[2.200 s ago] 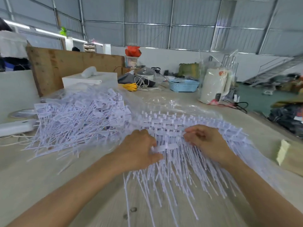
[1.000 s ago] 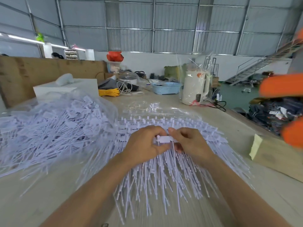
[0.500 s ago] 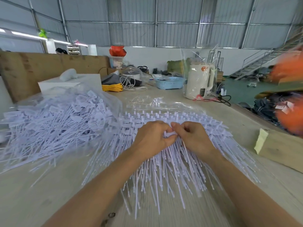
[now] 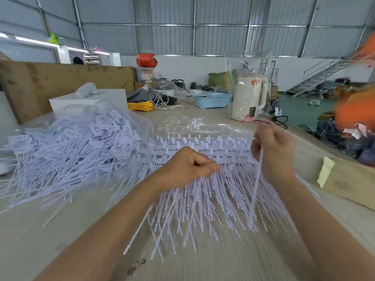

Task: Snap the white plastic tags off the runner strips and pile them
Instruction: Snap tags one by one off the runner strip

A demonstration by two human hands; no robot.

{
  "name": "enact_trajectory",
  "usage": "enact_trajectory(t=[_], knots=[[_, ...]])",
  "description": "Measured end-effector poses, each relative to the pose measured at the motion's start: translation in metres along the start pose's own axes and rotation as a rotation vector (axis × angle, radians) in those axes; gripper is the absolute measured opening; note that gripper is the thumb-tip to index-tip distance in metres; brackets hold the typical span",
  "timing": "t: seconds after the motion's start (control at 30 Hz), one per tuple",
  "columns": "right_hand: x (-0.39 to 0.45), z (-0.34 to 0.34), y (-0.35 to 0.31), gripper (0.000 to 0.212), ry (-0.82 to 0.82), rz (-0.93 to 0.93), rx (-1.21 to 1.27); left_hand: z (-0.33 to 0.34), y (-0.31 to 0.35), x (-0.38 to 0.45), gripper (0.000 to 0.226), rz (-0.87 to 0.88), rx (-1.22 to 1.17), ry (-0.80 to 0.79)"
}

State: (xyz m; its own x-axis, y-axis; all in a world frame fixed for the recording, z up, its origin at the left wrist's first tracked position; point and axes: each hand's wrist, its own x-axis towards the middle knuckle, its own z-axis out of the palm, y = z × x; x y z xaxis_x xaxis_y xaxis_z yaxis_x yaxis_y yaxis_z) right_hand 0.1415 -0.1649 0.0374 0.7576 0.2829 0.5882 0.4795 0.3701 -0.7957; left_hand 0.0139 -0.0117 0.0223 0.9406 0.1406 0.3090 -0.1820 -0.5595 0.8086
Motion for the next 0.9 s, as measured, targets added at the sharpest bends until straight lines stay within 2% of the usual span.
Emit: enact_trajectory(t=[0.1, 0.17, 0.27, 0.37, 0.5, 0.7, 0.8, 0.9], knots=[[0.01, -0.018, -0.004, 0.042, 0.182, 0.128, 0.179, 0.001, -0.002, 0.002, 0.01, -0.008, -0.048, 0.082], [0.011, -0.018, -0.003, 0.038, 0.218, 0.178, 0.22, 0.004, 0.0, 0.003, 0.013, -0.004, -0.04, 0.125], [0.005, -0.009, -0.001, 0.038, 0.052, 0.151, 0.149, 0.006, 0.005, 0.003, 0.023, 0.046, 0.011, 0.137], [-0.005, 0.006, 0.003, 0.036, -0.144, 0.081, -0.017, 0.008, 0.008, 0.004, 0.037, 0.056, 0.12, 0.061], [-0.012, 0.018, 0.007, 0.038, -0.247, -0.012, -0.14, 0.011, 0.008, 0.003, 0.053, 0.059, 0.238, 0.045], [-0.016, 0.022, 0.013, 0.029, -0.415, -0.05, -0.354, 0.014, 0.008, 0.004, 0.039, 0.112, 0.269, 0.066], [-0.021, 0.024, 0.018, 0.029, -0.531, 0.019, -0.353, 0.014, 0.012, 0.004, 0.042, 0.121, 0.248, 0.131], [-0.023, 0.025, 0.018, 0.023, -0.586, -0.018, -0.31, 0.013, 0.013, 0.004, 0.04, 0.12, 0.264, 0.154]])
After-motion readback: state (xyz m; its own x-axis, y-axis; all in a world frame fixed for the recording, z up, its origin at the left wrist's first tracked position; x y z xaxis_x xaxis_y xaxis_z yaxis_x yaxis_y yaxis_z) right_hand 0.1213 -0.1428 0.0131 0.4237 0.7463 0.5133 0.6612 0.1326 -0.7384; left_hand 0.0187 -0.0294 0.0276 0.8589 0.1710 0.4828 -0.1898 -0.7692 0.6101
